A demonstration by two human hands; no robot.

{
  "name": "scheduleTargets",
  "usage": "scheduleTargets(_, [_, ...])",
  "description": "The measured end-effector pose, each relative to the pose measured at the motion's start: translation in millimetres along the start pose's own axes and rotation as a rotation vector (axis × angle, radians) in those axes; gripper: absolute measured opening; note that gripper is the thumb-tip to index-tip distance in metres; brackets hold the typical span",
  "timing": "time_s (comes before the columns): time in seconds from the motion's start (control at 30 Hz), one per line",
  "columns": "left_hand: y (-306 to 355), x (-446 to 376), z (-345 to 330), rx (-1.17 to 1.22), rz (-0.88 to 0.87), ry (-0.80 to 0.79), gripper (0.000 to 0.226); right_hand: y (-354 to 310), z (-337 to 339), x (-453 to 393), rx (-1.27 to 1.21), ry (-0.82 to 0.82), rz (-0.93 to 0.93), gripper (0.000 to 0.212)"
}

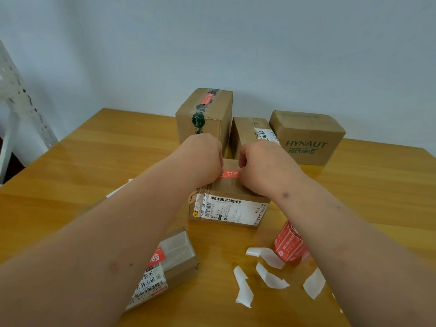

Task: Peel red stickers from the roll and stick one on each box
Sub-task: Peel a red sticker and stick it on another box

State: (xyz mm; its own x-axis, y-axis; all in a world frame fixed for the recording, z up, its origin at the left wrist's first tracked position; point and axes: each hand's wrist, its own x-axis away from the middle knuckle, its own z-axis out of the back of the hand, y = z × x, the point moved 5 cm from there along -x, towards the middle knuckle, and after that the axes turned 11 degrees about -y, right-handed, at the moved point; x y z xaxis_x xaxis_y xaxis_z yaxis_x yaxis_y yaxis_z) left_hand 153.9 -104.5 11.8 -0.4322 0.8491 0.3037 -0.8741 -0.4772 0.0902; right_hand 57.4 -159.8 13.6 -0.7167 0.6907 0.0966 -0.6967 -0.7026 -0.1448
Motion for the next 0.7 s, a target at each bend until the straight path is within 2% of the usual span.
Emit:
scheduleTargets(0.13, [-2.7, 3.4, 0.5, 0.08, -0.014, -0.008, 0.019, 2.0, 3.7, 0.3, 0.109, -0.004, -0.031, 0.012])
scheduleTargets(0.23, [-12.5, 5.7, -3.8, 0.205, -0.044, 0.041, 0.012, 18.1, 2.8, -1.0, 0.005, -0.054, -0.095, 0.014])
scheduleTargets(0.37, [-27.2, 2.8, -14.9, 0.426, -0.057, 0.188, 0.015, 36.7, -5.4, -4.2, -0.244, -0.032, -0.17, 0.033])
scheduleTargets(0.43, [-26.4, 0.3, -19.3, 0.423, -0.041, 0.198, 0.026, 35.7, -10.1, -5.8, -0.373, -0.019, -0.17, 0.042])
scheduleTargets(0.5, [-23.5, -1.3, -21.5, 0.347, -0.031, 0.176, 0.042, 29.9, -17.4, -8.2, -0.413, -0.076, -0.144, 0.051])
scheduleTargets(0.57, [-22.8, -1.3, -20.7, 0.325, -0.03, 0.155, 0.045, 25.7, -22.8, -9.7, -0.394, -0.139, -0.12, 0.048])
scheduleTargets(0.63, [-26.0, -1.9, -20.3, 0.405, -0.052, 0.141, 0.035, 25.4, -22.1, -9.4, -0.431, -0.152, -0.113, 0.035])
scheduleTargets(0.7, [-29.3, -0.8, -22.1, 0.497, -0.068, 0.13, 0.029, 26.8, -19.6, -7.6, -0.464, -0.141, -0.108, 0.033])
